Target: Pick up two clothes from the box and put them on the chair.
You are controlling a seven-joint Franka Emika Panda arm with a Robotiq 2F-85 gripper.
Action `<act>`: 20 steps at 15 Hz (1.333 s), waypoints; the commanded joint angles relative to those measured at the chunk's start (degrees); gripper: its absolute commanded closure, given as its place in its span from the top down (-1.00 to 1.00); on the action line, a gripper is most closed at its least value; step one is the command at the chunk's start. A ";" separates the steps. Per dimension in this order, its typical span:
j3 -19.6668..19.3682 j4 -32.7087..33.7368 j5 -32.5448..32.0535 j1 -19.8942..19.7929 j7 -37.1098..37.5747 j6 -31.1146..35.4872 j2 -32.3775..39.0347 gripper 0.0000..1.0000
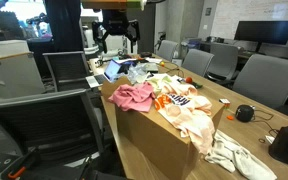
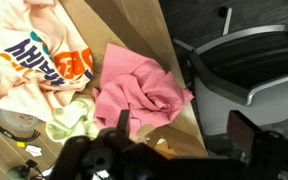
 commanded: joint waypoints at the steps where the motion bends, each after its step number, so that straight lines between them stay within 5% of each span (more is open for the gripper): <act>1: 0.91 0.37 0.60 -1.03 -0.46 -0.10 0.17 1.00; 11: 1.61 1.89 -0.52 -0.97 -0.28 0.64 1.44 1.00; 20: 7.30 14.61 -6.69 -0.56 2.98 1.39 15.09 1.00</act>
